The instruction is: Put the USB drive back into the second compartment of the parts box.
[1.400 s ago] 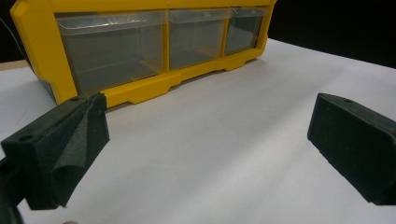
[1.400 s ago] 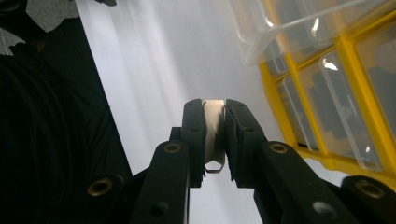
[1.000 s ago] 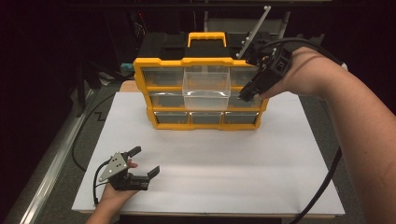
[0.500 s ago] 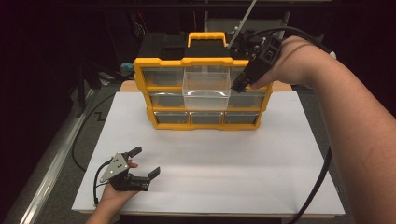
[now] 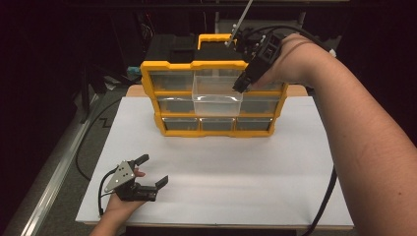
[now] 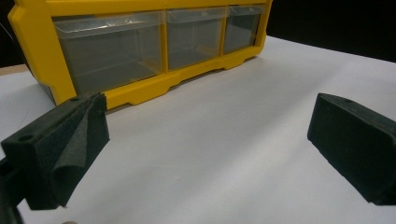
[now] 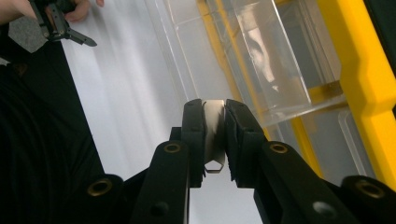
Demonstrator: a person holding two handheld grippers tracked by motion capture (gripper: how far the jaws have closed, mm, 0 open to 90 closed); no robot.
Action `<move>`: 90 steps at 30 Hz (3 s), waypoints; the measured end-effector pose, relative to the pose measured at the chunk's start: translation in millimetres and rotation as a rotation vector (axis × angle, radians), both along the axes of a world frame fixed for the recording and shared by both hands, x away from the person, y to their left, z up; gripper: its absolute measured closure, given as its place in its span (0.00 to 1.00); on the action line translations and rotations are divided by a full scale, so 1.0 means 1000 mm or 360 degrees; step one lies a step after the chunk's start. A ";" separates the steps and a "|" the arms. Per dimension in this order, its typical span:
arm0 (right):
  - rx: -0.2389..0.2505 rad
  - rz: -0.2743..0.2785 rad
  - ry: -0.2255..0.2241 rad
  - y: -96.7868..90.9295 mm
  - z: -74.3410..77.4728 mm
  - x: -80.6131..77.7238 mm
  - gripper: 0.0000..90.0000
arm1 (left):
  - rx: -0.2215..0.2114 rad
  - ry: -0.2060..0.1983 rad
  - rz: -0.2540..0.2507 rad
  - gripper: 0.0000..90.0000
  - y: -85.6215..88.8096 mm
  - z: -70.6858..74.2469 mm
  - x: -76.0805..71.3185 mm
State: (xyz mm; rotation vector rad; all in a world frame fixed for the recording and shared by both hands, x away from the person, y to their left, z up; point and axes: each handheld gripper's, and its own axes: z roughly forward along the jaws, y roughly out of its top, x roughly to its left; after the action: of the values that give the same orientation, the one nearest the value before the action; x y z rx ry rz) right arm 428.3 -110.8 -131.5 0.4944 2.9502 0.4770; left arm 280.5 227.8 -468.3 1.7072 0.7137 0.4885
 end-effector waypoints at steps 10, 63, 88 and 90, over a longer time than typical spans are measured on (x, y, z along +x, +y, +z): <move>-0.0031 0.0014 -0.0006 0.016 -0.002 0.007 0.89 | 0.0001 -0.0004 -0.0001 0.00 0.001 0.000 0.000; -0.0007 0.0037 -0.0024 0.047 -0.025 0.028 0.88 | -0.0010 -0.0013 -0.0002 0.00 0.002 0.001 0.000; 0.0067 -0.0052 -0.0127 0.011 -0.003 0.002 0.34 | 0.0001 -0.0008 0.0002 0.00 0.001 0.000 0.001; 0.0063 -0.0047 -0.0124 0.008 -0.004 -0.002 0.33 | 0.0002 -0.0008 0.0003 0.00 0.001 0.000 0.001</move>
State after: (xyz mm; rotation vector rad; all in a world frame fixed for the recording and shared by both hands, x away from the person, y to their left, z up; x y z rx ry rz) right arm 426.7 -103.2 -135.2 0.5106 2.8603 0.5394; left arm 281.6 228.8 -468.0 1.7058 0.7119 0.4944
